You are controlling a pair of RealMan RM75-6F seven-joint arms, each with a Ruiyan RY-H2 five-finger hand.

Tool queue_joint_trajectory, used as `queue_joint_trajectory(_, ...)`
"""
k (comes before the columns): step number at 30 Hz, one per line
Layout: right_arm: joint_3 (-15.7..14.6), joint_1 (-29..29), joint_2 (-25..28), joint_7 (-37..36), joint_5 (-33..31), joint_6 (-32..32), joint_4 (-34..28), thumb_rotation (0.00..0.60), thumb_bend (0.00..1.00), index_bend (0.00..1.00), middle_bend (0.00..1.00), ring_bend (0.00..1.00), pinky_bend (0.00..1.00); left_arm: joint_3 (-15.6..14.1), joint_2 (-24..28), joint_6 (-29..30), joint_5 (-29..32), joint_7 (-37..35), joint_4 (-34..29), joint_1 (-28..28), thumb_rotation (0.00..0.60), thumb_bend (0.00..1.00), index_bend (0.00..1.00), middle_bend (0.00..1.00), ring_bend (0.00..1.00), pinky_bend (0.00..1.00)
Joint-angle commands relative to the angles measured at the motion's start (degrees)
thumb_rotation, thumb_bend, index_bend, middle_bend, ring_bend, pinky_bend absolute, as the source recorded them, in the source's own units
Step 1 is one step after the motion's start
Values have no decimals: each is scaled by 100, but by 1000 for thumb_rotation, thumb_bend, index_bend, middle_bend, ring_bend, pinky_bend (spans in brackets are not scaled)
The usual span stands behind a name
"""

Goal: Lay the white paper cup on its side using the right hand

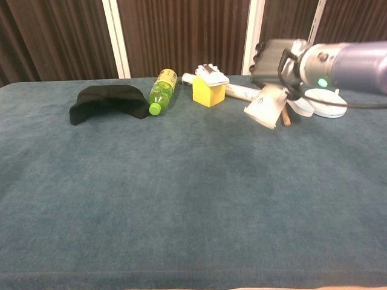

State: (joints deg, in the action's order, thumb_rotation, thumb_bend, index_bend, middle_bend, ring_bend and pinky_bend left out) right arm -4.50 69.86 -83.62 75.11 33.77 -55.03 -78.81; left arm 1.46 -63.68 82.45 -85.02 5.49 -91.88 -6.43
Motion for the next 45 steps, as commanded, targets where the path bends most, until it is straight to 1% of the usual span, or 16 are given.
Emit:
queue_joint_trajectory(1, -74, 31, -187, 123, -57, 21, 168, 600, 374, 476, 177, 97, 61, 3, 7, -21, 9, -19, 2, -9, 599, 47, 1, 0, 0, 0)
queue_joint_trajectory(9, -4, 56, -394, 230, -106, 52, 338, 600, 369, 477, 177, 102, 60, -25, 6, -5, -16, -54, 16, 12, 599, 47, 1, 0, 0, 0)
queue_joint_trajectory(29, -27, 149, -730, 739, -338, 22, 448, 600, 333, 473, 177, 105, 60, -26, 40, -35, -36, -99, -1, -11, 599, 47, 1, 0, 0, 0)
queue_joint_trajectory(38, 0, 165, -850, 784, -361, 56, 505, 600, 316, 472, 177, 111, 60, -38, 62, -45, -49, -134, 0, -13, 599, 48, 1, 0, 0, 0)
queue_joint_trajectory(40, 7, 167, -869, 792, -373, 53, 508, 600, 313, 460, 176, 112, 60, -41, 64, -42, -55, -142, 1, -11, 599, 48, 1, 0, 0, 0)
queue_joint_trajectory(45, 59, 185, -877, 759, -373, 57, 452, 600, 309, 352, 169, 112, 59, -42, 66, -46, -54, -160, 3, -12, 599, 49, 1, 0, 0, 0)
